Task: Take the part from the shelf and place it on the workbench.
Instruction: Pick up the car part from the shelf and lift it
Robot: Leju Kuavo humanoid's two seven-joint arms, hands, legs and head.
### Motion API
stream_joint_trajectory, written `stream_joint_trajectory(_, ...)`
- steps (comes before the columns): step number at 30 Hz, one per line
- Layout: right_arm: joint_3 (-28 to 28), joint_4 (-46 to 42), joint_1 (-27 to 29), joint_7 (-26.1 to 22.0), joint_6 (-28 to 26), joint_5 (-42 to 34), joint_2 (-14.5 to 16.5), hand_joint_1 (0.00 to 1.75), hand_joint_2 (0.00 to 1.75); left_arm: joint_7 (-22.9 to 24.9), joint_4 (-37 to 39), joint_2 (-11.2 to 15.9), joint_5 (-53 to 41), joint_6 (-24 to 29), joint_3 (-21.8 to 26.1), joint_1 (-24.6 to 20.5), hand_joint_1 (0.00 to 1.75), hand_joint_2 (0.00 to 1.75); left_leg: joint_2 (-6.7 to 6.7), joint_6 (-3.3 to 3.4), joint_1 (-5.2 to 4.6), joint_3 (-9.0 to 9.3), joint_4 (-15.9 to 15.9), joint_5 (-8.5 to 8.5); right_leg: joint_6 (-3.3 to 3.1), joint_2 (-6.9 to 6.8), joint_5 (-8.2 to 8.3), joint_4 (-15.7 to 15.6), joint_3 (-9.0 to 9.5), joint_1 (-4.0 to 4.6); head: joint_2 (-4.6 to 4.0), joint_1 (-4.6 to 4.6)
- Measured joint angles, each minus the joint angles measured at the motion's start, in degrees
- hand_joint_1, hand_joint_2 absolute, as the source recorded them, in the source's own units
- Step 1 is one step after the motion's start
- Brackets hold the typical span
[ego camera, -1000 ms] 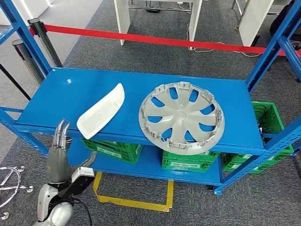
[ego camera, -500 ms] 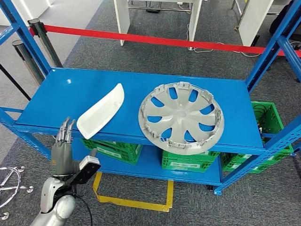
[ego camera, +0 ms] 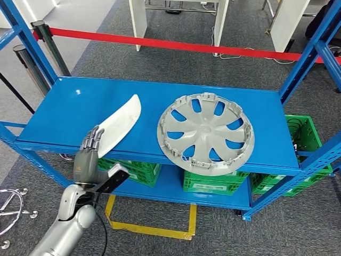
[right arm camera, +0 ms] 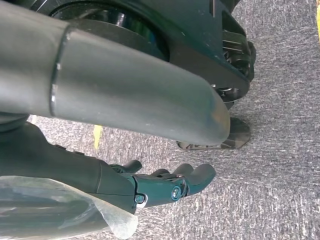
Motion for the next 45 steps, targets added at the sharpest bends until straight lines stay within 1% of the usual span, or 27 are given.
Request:
stream_joint_trajectory(7,0.0,0.0,0.0,0.1,0.3,0.5,-0.1,0.0,0.0,2.2,3.8,-0.4,-1.7,-0.6,-2.1,-2.6,0.0,1.75,0.0,0.0,0.0,0.0,0.0,0.0,0.0,0.0,0.0,0.0,-0.01,0.0,0.0,-0.01)
stream_joint_trajectory(13,0.1,0.0,0.0,0.2,0.5,0.6,-0.4,0.0,0.0,3.1,5.8,-0.4,-2.0,-1.2,-2.5,-3.8,0.0,1.75,0.0,0.0,0.0,0.0,0.0,0.0,0.0,-0.01,0.0,0.0,-0.01,0.01,0.0,-0.01)
stream_joint_trajectory(20,0.1,0.0,-0.1,0.3,0.9,0.7,-0.5,0.0,0.0,5.6,9.4,-0.3,-2.6,-1.9,-2.7,-5.7,0.0,1.75,0.0,0.0,0.01,0.0,0.0,0.0,0.0,0.0,0.0,0.0,0.0,0.01,0.0,-0.01)
stream_joint_trajectory(36,0.2,0.0,-0.1,0.4,1.0,0.7,-0.6,0.0,0.0,6.2,12.4,0.2,-2.5,-1.9,-2.6,-6.6,0.0,1.75,0.0,0.0,0.0,0.0,0.0,0.0,0.0,0.0,0.0,0.0,0.0,0.0,0.0,0.0)
stream_joint_trajectory(42,0.2,0.0,-0.1,0.4,1.0,0.6,-0.6,0.0,0.0,8.0,12.5,0.6,-2.2,-3.2,-1.6,-6.6,0.0,1.75,0.01,0.0,0.01,0.0,0.0,0.0,0.0,0.0,0.0,0.0,0.0,0.01,0.0,0.0)
stream_joint_trajectory(45,0.2,0.0,-0.1,0.4,0.9,0.5,-0.6,0.0,0.0,8.7,12.5,1.0,-1.7,-4.6,-0.3,-6.6,1.3,1.75,0.01,0.0,0.01,0.0,0.0,0.0,0.0,0.01,0.0,0.0,-0.01,0.01,0.0,-0.02)
